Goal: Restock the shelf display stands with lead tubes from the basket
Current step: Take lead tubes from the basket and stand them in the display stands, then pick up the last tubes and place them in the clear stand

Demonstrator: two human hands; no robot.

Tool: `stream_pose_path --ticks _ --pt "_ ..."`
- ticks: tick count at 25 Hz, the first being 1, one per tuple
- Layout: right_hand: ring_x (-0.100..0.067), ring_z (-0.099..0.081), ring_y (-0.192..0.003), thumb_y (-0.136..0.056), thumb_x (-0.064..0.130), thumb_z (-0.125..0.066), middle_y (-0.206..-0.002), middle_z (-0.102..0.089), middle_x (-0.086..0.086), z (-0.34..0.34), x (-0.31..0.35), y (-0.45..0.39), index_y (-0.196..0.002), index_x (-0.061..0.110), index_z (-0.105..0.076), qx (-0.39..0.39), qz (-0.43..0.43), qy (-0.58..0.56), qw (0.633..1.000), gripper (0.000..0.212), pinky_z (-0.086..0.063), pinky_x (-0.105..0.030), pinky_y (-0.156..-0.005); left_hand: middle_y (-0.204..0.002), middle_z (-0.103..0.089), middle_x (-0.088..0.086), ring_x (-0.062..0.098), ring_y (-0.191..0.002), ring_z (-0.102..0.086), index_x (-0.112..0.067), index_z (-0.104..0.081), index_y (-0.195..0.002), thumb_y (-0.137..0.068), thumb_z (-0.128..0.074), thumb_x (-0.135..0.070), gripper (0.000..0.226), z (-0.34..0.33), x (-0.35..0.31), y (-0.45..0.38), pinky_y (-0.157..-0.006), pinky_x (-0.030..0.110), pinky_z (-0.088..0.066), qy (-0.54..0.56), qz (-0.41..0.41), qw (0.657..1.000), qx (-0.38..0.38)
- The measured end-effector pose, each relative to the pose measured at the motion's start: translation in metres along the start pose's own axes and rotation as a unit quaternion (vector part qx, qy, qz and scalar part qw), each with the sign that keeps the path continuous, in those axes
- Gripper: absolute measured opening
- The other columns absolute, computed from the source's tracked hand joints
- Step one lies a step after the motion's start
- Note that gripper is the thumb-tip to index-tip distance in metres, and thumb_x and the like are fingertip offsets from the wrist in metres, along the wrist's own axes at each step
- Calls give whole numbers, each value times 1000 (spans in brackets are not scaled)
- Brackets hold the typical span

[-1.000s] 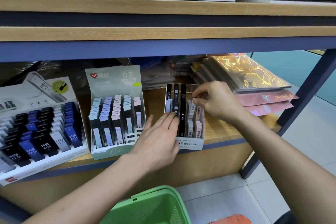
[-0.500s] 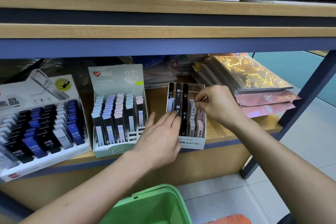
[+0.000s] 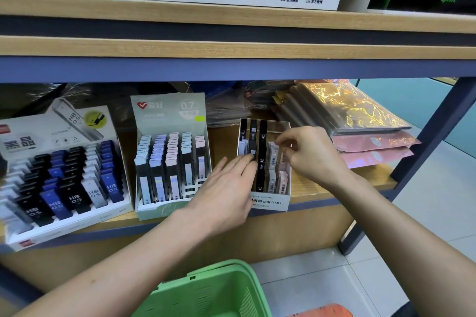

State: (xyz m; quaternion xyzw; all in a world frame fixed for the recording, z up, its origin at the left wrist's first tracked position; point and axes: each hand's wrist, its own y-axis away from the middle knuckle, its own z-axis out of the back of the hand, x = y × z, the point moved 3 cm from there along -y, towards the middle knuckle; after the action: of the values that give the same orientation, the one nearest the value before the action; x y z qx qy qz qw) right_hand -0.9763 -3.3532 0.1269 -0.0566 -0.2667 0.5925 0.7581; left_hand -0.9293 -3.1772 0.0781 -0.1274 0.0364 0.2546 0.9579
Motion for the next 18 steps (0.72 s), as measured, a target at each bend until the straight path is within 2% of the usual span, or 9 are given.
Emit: stream_pose_path --ticks 2,3,5,8,10,13,16,18 --pt "-14 -68 -87 -88 10 -62 -95 -76 6 -1 16 11 -100 24 -78 1 3 -39 999 25 -57 -37 -83 -150 -40 4 21 -142 -35 -15 -38 -144 -96 -46 -17 49 10 1 10 -120 39 -28 13 -5 999 -35" --pt "-11 -67 -83 -88 10 -61 -90 -73 10 -7 28 20 -98 25 -78 24 11 -60 998 25 -56 -33 -83 -133 -48 1 20 -129 -44 -18 -44 -132 -96 -45 -18 36 15 2 19 -110 36 -37 11 -1 999 -45" --pt "-9 -65 -81 -87 10 -61 -84 -70 12 -27 55 41 -98 24 -78 104 28 -94 990 25 -55 -30 -82 -110 -50 -1 19 -109 -51 -23 -44 -110 -97 -45 -19 13 22 8 42 -93 32 -43 -6 23 999 -25" --pt "-13 -66 -77 -83 10 -60 -86 -74 3 -70 85 76 -98 22 -77 237 46 -93 966 26 -57 -31 -79 -111 -58 3 24 -105 -58 -19 -48 -110 -96 -46 -19 14 10 25 87 -86 35 -45 -22 85 993 76" --pt "-16 -68 -76 -82 9 -58 -90 -76 -1 -103 96 98 -95 21 -77 311 47 -72 946 26 -58 -31 -78 -114 -62 7 30 -107 -61 -16 -50 -112 -94 -47 -21 19 -13 34 116 -87 37 -48 -49 95 984 143" --pt "-24 -73 -85 -79 9 -56 -91 -76 -8 -164 109 141 -87 22 -74 411 39 -43 910 23 -59 -35 -79 -117 -65 12 36 -109 -63 -14 -52 -110 -91 -48 -18 20 -58 41 158 -83 38 -48 -52 119 963 234" --pt "-25 -68 -104 -85 5 -55 -110 -74 -9 -221 112 188 -103 16 -75 484 44 -4 874 29 -56 -33 -87 -115 -67 14 35 -105 -64 -13 -57 -110 -90 -49 -11 22 -101 50 195 -73 34 -44 -51 157 936 309" --pt "-26 -66 -109 -87 3 -54 -117 -71 -9 -247 109 214 -107 15 -74 520 56 14 852 30 -55 -34 -91 -109 -67 13 32 -92 -63 -13 -58 -107 -89 -47 -5 23 -121 57 215 -66 33 -41 -36 175 923 342"
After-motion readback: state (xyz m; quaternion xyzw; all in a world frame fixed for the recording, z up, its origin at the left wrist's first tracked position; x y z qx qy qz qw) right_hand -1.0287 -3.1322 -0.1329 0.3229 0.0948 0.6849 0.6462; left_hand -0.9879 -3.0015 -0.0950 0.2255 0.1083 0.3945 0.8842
